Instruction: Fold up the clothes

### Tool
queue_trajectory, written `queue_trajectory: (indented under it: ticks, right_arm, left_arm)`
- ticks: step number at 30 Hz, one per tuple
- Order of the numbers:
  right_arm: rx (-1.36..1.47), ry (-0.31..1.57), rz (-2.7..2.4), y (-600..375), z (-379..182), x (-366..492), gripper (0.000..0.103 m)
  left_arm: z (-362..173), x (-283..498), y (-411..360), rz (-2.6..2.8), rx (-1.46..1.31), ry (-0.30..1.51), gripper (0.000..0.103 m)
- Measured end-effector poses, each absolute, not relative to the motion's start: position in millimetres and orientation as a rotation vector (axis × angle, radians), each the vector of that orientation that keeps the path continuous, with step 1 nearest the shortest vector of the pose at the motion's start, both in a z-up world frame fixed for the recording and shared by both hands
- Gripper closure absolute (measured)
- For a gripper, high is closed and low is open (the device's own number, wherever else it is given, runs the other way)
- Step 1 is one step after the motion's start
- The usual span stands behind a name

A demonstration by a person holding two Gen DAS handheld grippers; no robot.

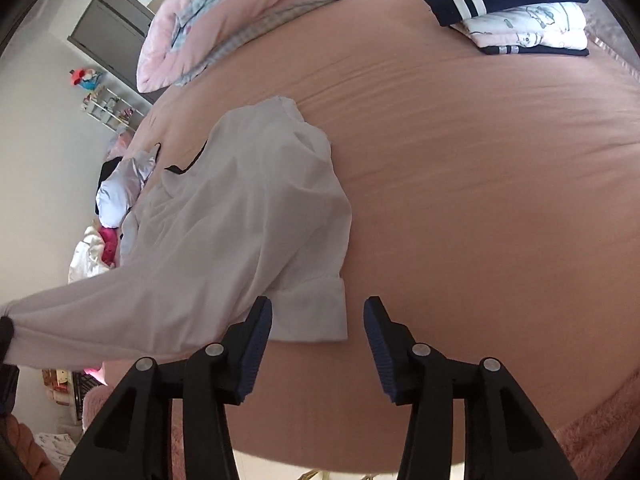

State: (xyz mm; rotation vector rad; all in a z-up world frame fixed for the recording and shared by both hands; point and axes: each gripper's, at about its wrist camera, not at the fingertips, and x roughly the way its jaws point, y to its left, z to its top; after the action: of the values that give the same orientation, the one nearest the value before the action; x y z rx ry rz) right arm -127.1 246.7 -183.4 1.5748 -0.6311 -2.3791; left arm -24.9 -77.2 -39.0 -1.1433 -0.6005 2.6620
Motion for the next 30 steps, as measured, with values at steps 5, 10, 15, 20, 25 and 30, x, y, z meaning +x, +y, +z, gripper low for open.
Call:
queue_trajectory:
  ticks: [5, 10, 15, 20, 25, 30]
  right_arm:
    - [1.618, -0.44, -2.314, 220.3, -196.0, -137.1, 0.092]
    - [1.493, -0.587, -2.187, 215.7, -170.7, -123.1, 0.093]
    - [1.184, -0.647, -2.322, 243.9, -87.2, -102.3, 0.093]
    - [0.928, -0.65, -2.421, 268.5, -15.4, -76.6, 0.093]
    - [0.756, -0.761, -2.449, 295.0, 21.1, -41.5, 0.093]
    - [0.575, -0.758, -2.488, 306.9, 74.9, -17.2, 0.093]
  left_arm:
    - [-49.3, -27.6, -79.2, 2.653, -1.189, -0.607, 0.094]
    - [-46.3, -24.9, -85.1, 2.661, -1.184, -0.616, 0.094]
    - [7.7, -3.2, -72.7, 2.672, -0.982, -0.452, 0.094]
    - [29.1, 2.3, -70.6, 2.667, -0.897, -0.498, 0.094]
    - [33.9, 16.6, -71.8, 2.635, -0.868, -0.533, 0.094]
    - [69.3, 32.3, -77.7, 2.608, -0.713, -0.569, 0.094]
